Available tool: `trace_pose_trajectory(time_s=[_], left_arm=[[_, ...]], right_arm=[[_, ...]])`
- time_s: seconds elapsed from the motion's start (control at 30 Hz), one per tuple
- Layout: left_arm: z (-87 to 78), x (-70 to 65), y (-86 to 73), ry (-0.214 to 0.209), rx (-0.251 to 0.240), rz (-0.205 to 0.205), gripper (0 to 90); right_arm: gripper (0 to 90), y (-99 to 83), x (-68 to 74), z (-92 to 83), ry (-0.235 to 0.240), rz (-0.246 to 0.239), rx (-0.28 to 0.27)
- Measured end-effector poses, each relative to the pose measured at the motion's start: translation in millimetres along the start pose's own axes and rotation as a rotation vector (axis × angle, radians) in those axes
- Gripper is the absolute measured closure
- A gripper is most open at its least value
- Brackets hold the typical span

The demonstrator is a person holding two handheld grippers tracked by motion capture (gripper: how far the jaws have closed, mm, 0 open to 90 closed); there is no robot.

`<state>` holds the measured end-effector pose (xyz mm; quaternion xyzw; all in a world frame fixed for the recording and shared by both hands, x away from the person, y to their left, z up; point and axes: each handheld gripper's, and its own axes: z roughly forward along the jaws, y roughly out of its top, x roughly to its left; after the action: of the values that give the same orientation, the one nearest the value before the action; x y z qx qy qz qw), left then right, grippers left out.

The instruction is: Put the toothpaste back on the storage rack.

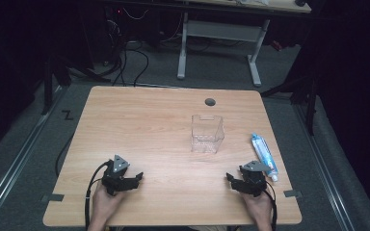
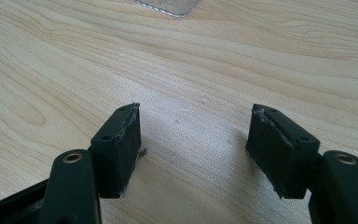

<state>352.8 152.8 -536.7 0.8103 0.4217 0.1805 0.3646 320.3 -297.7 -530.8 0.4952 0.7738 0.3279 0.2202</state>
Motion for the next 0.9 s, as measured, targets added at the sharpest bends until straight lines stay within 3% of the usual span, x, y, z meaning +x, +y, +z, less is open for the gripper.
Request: trace_pose_trajectory(time_s=[0.3,0.9], left_arm=[[0.9,-1.5,0.5,-0.006,0.009,0.009,20.3],[0.5,-1.5,0.3,-0.005,0.01,0.007,20.0]], right_arm=[[33.1,0.1,0.2,0.1,-0.001,0.003,0.002],[33.4,-0.4,-0.1,-0.5,0.005,-0.003,0.001]])
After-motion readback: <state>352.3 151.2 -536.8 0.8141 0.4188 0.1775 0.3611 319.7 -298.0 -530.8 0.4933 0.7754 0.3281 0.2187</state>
